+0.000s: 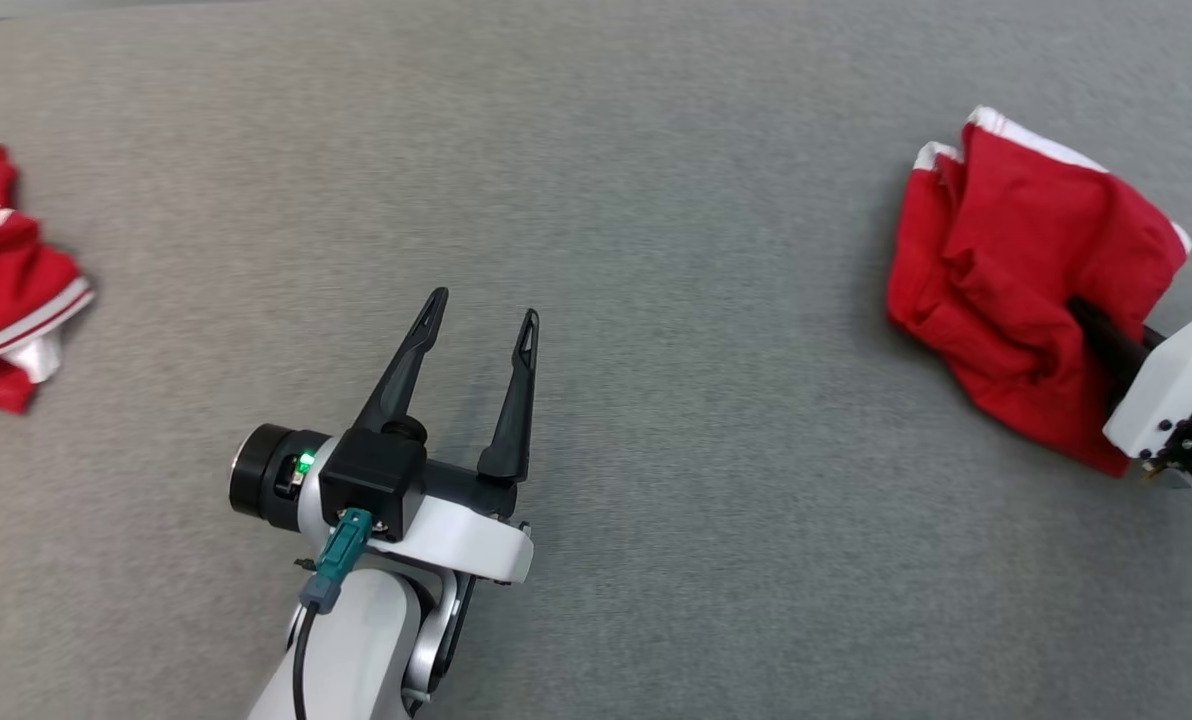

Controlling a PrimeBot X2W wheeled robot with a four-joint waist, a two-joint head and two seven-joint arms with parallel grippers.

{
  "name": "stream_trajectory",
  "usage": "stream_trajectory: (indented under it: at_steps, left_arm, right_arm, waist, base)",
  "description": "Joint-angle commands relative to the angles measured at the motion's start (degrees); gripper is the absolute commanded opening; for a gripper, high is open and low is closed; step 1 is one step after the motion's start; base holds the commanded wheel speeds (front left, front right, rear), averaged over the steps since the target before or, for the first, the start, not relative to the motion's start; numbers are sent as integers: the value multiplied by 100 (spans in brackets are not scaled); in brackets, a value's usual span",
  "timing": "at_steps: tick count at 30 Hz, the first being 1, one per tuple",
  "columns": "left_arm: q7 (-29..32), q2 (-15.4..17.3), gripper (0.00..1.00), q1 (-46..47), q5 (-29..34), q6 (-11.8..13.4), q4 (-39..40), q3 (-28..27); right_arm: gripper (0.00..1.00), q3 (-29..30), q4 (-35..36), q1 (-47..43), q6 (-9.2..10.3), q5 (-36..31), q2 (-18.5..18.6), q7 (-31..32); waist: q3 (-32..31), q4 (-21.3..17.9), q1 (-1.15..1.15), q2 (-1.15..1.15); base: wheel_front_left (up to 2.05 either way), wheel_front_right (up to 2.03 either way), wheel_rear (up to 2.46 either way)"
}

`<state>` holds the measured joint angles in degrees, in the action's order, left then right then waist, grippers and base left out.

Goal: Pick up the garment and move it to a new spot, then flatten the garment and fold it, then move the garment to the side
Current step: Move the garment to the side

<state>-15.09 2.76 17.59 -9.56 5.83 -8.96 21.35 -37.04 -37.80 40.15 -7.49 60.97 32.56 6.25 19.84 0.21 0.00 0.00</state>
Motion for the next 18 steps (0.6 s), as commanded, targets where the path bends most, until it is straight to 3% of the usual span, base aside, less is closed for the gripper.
stream_trajectory:
  at_steps: [1, 18]
  left_arm:
    - [-9, 26, 100, 117, 60, -52, -27, -5]
    - [-9, 29, 100, 459, 610, -405, -287, 313]
  right_arm:
    - [0, -22, -73, 99, -2, 42, 82, -88]
    - [0, -794, -935, 879, -2, -200, 552, -615]
  waist:
    - [231, -366, 0, 0]
    - [767, -1319, 0, 0]
  base:
    - [0, 0, 0]
    - [0, 0, 0]
